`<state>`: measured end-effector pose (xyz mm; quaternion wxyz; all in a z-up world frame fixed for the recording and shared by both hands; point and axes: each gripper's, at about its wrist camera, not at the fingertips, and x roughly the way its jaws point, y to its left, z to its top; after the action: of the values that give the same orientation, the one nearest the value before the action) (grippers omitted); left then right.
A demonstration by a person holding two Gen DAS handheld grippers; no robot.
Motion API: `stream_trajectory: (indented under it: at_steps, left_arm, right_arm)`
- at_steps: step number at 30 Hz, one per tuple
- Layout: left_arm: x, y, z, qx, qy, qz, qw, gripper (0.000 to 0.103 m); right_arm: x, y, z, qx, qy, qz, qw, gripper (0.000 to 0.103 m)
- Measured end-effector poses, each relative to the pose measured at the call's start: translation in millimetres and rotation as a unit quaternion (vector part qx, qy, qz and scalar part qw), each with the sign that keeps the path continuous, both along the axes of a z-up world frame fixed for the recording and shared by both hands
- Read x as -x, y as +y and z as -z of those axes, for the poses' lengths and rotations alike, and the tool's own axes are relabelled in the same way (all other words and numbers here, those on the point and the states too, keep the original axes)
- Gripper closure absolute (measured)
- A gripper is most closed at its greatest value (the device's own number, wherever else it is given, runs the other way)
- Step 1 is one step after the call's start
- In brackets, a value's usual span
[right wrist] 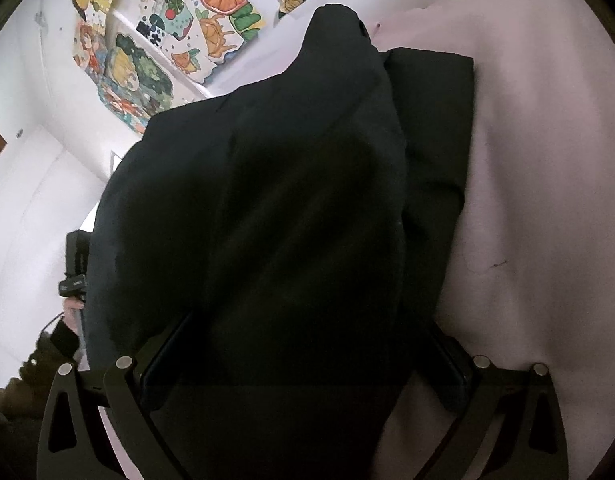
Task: Fold large clothes
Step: 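Fold the gripped jacket edge over onto the bundle with both tools, then press the folded jacket edge down onto the bundle with both tools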
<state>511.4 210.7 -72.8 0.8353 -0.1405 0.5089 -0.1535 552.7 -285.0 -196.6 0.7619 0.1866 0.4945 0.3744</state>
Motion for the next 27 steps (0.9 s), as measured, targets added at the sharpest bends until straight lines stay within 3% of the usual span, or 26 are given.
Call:
stream_trajectory:
  at_steps: [21, 27]
  left_arm:
    - [-6, -7, 6, 0.003, 0.002, 0.002, 1.0000, 0.001]
    - [-6, -2, 3, 0.016, 0.009, -0.014, 0.9997, 0.003]
  right_arm:
    - [-9, 15, -11, 0.010, -0.006, -0.003, 1.000, 0.002]
    - [-8, 17, -17, 0.000, -0.002, -0.008, 1.000, 0.027]
